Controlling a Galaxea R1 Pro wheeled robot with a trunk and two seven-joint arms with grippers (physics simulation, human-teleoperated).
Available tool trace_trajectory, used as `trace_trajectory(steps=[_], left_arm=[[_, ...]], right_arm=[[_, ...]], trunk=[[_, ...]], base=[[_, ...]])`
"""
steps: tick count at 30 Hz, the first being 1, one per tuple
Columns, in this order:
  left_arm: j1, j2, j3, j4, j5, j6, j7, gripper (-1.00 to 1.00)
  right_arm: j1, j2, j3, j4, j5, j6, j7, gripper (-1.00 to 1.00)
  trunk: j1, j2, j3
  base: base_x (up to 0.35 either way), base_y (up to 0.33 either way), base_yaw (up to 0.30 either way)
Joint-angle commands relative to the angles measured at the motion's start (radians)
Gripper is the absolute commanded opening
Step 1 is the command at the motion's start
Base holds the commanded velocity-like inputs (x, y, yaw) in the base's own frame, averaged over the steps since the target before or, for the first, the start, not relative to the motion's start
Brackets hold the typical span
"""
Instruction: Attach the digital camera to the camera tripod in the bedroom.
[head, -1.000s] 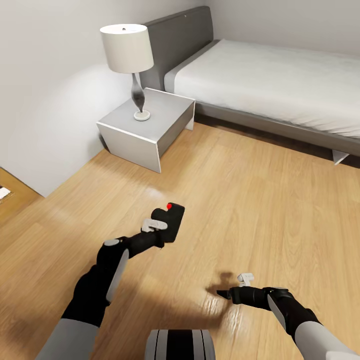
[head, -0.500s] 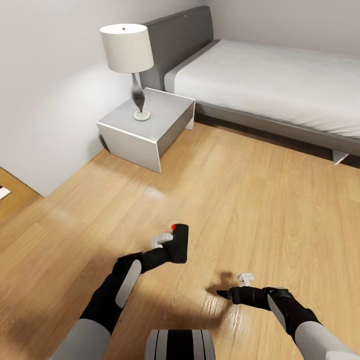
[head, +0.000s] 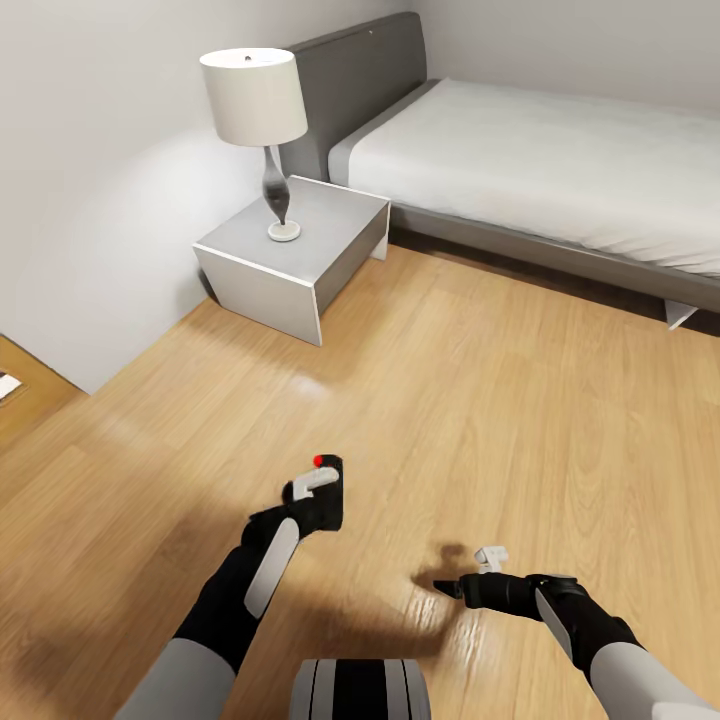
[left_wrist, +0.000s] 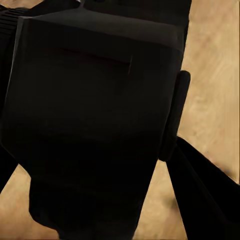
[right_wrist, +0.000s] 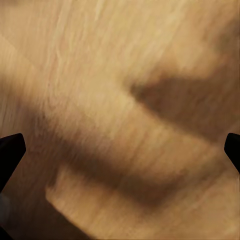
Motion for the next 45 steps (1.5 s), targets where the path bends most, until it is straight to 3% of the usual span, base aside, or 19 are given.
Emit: trace_trajectory(steps=[1, 3, 4, 6, 9, 12, 15, 20, 27, 33, 45], left_arm=[[0.0, 0.0, -0.01, -0.001, 0.032, -0.049, 0.122, -1.0], [0.0, 0.0, -0.027, 0.0, 0.034, -0.088, 0.222, -1.0], [0.0, 0.0, -0.056, -0.001, 0.035, -0.118, 0.311, -1.0], [0.0, 0.0, -0.105, -0.002, 0.043, -0.146, 0.415, -1.0], [0.0, 0.0, -0.145, -0.005, 0.063, -0.163, 0.49, -1.0], [-0.001, 0.0, -0.183, -0.007, 0.116, -0.177, 0.565, -1.0], [-0.001, 0.0, -0.203, -0.011, 0.153, -0.181, 0.598, -1.0], [-0.001, 0.0, -0.217, -0.014, 0.179, -0.183, 0.644, -1.0], [-0.001, 0.0, -0.221, -0.017, 0.186, -0.187, 0.725, -1.0], [-0.001, 0.0, -0.221, -0.04, 0.187, -0.2, 0.757, -1.0], [-0.001, 0.0, -0.221, -0.074, 0.188, -0.205, 0.787, -1.0]], right_arm=[[0.0, 0.001, -0.008, -0.002, 0.006, 0.01, 0.006, 1.0], [0.0, 0.0, -0.008, -0.002, 0.006, 0.01, 0.006, 1.0], [0.0, 0.0, -0.008, -0.002, 0.006, 0.009, 0.006, 1.0], [0.0, 0.001, -0.008, -0.002, 0.007, 0.008, 0.006, 1.0], [-0.001, 0.001, -0.008, -0.002, 0.007, 0.007, 0.006, 1.0], [0.0, 0.001, -0.008, -0.002, 0.007, 0.008, 0.006, 1.0], [0.0, 0.001, -0.008, -0.002, 0.006, 0.011, 0.006, 1.0], [0.0, 0.003, -0.008, -0.002, 0.003, 0.011, 0.003, 1.0], [0.0, 0.002, -0.008, -0.002, 0.003, 0.011, 0.004, 1.0], [0.0, 0.002, -0.008, -0.002, 0.003, 0.011, 0.005, 1.0], [0.0, 0.002, -0.008, -0.002, 0.005, 0.01, 0.004, 1.0]], trunk=[[0.0, 0.0, -0.001], [0.0, 0.0, -0.001], [0.0, 0.0, -0.001], [0.0, 0.0, -0.001], [0.0, 0.0, -0.001], [0.0, 0.0, -0.001], [0.0, 0.0, -0.001], [-0.001, 0.0, 0.007], [-0.001, 0.0, 0.007], [-0.001, 0.0, 0.007], [-0.007, 0.003, 0.053]], base=[[0.0, 0.0, 0.0], [0.0, 0.0, 0.0], [0.0, 0.0, 0.0], [0.0, 0.0, 0.0], [0.0, 0.0, 0.0], [0.0, 0.0, 0.0], [0.0, 0.0, 0.0], [0.0, 0.0, 0.0], [0.0, 0.0, 0.0], [0.0, 0.0, 0.0], [0.0, 0.0, 0.0]])
